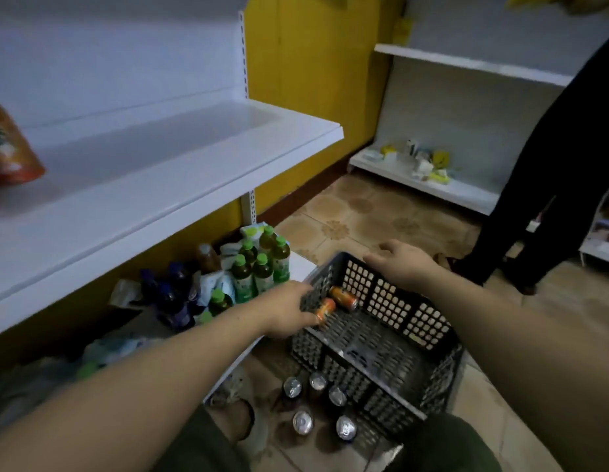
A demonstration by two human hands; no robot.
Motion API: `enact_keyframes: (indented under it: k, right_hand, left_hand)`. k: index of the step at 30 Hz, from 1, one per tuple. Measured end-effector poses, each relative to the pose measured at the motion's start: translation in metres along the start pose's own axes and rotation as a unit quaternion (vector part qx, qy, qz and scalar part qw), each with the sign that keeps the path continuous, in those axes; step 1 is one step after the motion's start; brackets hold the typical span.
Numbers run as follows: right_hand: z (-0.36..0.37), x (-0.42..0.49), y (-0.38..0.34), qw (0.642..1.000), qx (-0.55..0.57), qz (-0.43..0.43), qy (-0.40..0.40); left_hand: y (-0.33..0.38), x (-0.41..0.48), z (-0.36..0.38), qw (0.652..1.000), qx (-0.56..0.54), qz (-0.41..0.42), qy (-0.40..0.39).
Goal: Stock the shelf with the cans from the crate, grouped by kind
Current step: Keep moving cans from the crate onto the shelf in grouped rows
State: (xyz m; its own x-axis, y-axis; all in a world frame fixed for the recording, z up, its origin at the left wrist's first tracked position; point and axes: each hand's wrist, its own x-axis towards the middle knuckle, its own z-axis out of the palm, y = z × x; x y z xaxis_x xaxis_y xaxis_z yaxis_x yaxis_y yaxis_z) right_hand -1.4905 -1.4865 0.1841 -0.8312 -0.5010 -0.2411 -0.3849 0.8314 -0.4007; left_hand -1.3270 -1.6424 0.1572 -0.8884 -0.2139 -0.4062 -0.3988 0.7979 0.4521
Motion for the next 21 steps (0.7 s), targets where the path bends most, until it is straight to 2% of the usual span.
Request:
enact_keyframes:
  k: [5,9,15,21]
  right_hand:
    - [0.021,0.028,0.068,0.996,0.031,0.072,-0.036]
    - [0.048,0.075,0.113,0.989,0.067,0.118,-0.055]
    - [0.103,0.181,0.158,0.982,0.084,0.133,-0.105]
    - [0.203,0.286,0.185,0.967,0.146,0.139,-0.159]
  left_hand:
    - [0.009,0.070,0.033,0.997,-0.005,-0.017,-0.072]
    - [0.006,0.140,0.055,0.995,-0.020,-0.033,-0.090]
    - [-0.019,0.255,0.110,0.986,-0.099,-0.089,-0.104]
    - [-0.059,0.357,0.167,0.957,-0.204,-0.174,-0.113]
